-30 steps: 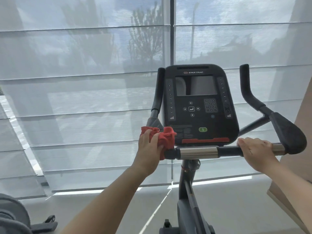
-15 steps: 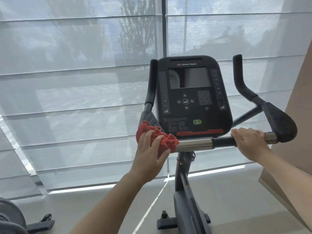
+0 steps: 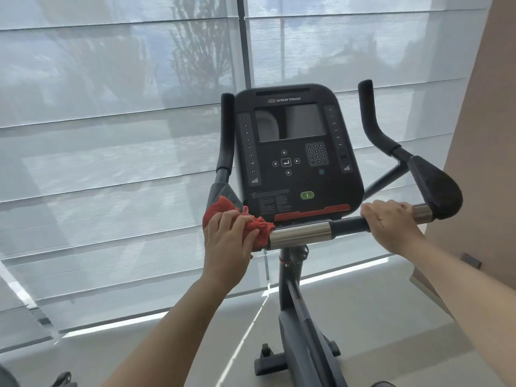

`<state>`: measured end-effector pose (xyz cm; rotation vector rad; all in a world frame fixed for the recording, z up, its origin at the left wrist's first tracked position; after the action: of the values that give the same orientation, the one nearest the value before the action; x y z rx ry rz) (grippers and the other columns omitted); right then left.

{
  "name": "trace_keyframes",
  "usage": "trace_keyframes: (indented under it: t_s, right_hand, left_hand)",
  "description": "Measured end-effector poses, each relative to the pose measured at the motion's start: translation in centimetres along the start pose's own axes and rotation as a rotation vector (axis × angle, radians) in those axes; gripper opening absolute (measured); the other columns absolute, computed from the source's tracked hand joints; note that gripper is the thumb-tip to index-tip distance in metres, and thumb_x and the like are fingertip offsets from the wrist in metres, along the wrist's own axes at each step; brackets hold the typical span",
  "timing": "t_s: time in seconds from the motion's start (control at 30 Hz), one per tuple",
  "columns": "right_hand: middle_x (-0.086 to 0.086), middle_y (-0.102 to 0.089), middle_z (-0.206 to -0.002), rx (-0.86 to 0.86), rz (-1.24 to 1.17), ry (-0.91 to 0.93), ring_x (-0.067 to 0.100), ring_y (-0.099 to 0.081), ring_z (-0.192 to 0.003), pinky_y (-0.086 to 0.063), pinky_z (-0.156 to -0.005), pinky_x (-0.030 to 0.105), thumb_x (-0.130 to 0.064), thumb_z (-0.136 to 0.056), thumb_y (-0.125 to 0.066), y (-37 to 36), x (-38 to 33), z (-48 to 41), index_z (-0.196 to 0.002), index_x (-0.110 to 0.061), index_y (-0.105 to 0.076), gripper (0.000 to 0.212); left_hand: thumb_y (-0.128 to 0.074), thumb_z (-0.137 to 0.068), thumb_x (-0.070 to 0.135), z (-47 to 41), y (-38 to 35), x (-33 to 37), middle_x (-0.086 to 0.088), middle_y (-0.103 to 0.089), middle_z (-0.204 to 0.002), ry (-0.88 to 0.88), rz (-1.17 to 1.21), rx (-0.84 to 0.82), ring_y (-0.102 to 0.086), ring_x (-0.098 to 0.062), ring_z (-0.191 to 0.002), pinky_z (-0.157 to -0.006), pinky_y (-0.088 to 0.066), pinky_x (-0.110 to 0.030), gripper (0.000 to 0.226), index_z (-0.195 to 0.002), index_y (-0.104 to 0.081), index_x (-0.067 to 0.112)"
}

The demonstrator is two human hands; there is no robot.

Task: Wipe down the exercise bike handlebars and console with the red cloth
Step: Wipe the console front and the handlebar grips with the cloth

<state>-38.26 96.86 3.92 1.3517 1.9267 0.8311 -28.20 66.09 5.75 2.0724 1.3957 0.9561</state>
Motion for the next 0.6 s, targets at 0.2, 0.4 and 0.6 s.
trace_keyframes:
  t_s: [0.2,0.4,0.6]
  right_hand:
    - [-0.001,-0.051,-0.071,0.018,-0.033,0.028,0.021,-0.048,-0.073,-0.022,-0.081,0.035,-0.044,-0.091,-0.006,0.2,0.0,0.1,-0.072,-0.018,-0.05,0.054]
    - [-0.005,-0.044,-0.073,-0.157,-0.11,0.075,0.02,-0.046,-0.078,-0.025,-0.085,0.038,-0.044,-0.095,-0.006,-0.3,-0.2,0.1,-0.068,-0.027,-0.035,0.044]
    - [-0.005,-0.048,-0.078,-0.227,-0.143,0.11,0.018,-0.046,-0.083,-0.022,-0.085,0.036,-0.046,-0.095,-0.005,-0.3,2.5,-0.4,-0.072,-0.029,-0.041,0.046]
  left_hand:
    - [-0.049,-0.094,0.027,-0.4,-1.0,2.5,0.001,-0.058,-0.113,-0.032,-0.047,-0.038,-0.044,-0.021,-0.111,-0.1,-0.029,-0.031,0.021,-0.106,-0.063,0.017]
    - [-0.042,-0.096,0.034,-1.6,-3.1,5.9,0.003,-0.061,-0.108,0.118,-0.093,0.015,-0.049,-0.019,-0.104,-0.092,-0.035,-0.033,0.024,-0.103,-0.062,0.022]
    - [-0.041,-0.096,0.041,-3.5,-9.8,15.7,0.008,-0.058,-0.111,-0.081,-0.033,-0.117,-0.049,-0.016,-0.104,-0.093,-0.036,-0.028,0.027,-0.11,-0.059,0.026]
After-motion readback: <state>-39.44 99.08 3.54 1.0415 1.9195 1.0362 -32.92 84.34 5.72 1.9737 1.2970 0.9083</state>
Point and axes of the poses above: each hand's wrist, its own z-axis away from the middle knuckle, its own y-axis out of the back of the hand, x = y × z, the point moved 9 cm from there along -z, towards the middle knuckle
